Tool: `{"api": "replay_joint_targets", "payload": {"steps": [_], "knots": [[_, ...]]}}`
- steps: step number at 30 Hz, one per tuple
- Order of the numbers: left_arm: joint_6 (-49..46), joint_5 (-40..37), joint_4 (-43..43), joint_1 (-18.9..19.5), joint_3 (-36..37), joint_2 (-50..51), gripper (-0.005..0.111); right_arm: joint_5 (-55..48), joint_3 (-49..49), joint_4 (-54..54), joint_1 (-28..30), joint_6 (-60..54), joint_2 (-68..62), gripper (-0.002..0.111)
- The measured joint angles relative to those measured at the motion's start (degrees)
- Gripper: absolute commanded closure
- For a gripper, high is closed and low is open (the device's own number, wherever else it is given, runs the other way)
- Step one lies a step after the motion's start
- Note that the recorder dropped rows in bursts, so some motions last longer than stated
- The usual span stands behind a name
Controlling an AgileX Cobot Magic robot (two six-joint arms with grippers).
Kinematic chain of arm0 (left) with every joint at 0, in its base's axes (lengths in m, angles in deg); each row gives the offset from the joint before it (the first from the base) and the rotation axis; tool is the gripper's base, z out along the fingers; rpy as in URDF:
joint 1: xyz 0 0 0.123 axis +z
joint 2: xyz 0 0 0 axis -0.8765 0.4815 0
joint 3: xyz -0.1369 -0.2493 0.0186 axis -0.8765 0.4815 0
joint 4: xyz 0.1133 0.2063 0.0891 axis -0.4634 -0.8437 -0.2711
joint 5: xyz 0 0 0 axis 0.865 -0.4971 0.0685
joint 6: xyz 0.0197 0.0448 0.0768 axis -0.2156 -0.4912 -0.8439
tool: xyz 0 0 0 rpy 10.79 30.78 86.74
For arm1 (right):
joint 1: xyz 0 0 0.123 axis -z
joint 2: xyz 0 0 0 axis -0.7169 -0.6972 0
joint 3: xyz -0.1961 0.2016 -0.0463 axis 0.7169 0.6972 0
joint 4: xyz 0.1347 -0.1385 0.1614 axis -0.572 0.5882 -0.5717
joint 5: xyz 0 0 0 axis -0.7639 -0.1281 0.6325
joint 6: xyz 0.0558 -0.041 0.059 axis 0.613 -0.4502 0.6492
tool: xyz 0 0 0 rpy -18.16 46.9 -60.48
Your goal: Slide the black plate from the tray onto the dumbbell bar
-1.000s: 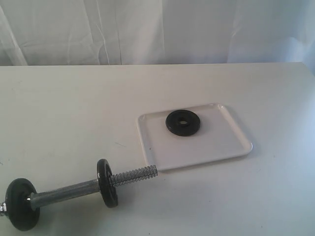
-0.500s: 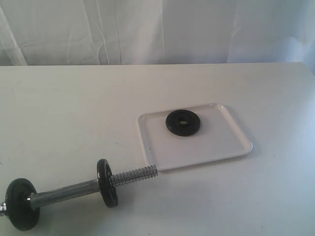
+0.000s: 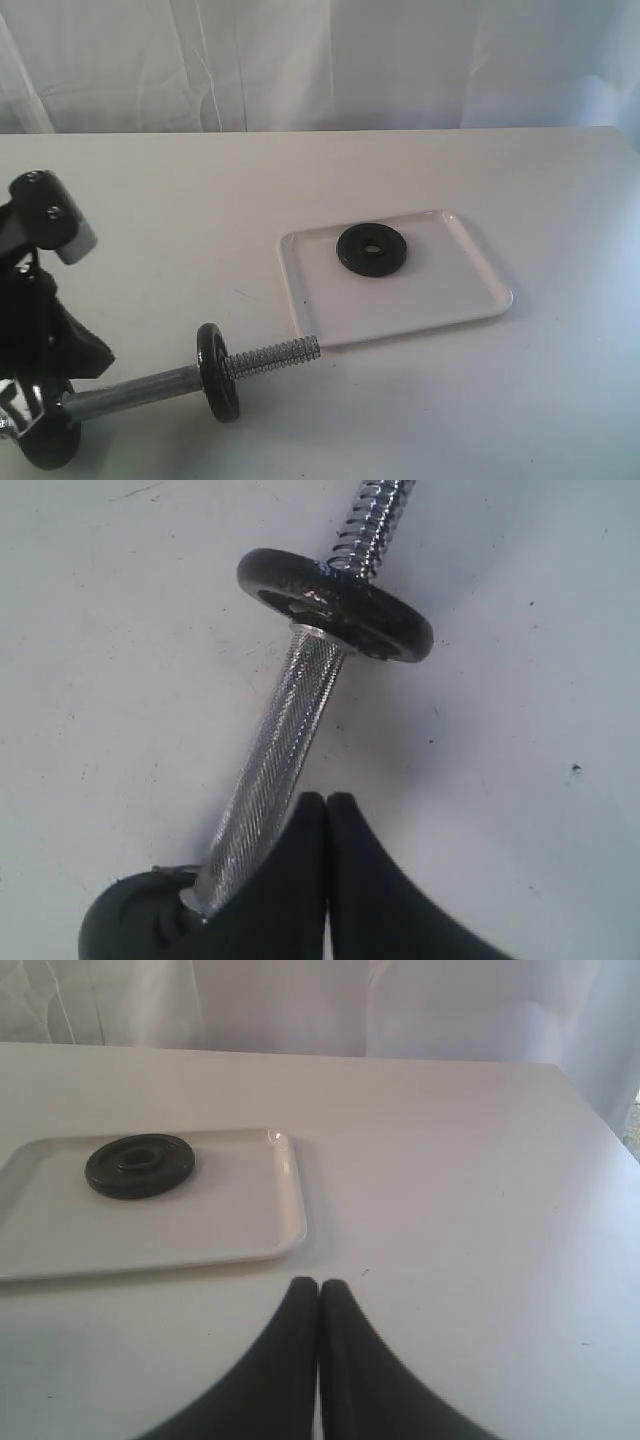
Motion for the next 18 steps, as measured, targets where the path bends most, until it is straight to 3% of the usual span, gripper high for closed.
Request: {"api": "replay_joint_targets", "payload": {"steps": [3,6,10,12,18], "knots": [[-1.9,2.1,-1.1,-1.2,-1.5,5.9,0.104,0.0,0.0,0.0,0.0,0.0,0.0,0.108],[-7.5,4.0,-1.7,-1.6,-1.8,10.0,0.087,0.0,0.0,0.0,0.0,0.0,0.0,0.108],[-14.9,4.6,-1.6,-1.6,-1.8,13.7,0.044,0.0,0.0,0.0,0.0,0.0,0.0,0.108],[-16.9,5.2,-1.6,-1.6,-1.8,15.0,0.029,0.0,0.0,0.0,0.0,0.0,0.0,0.108],[-18.4,8.6,1.1,-1.6,-1.9,19.6,0.033,0.0,0.0,0.0,0.0,0.0,0.0,0.108]]}}
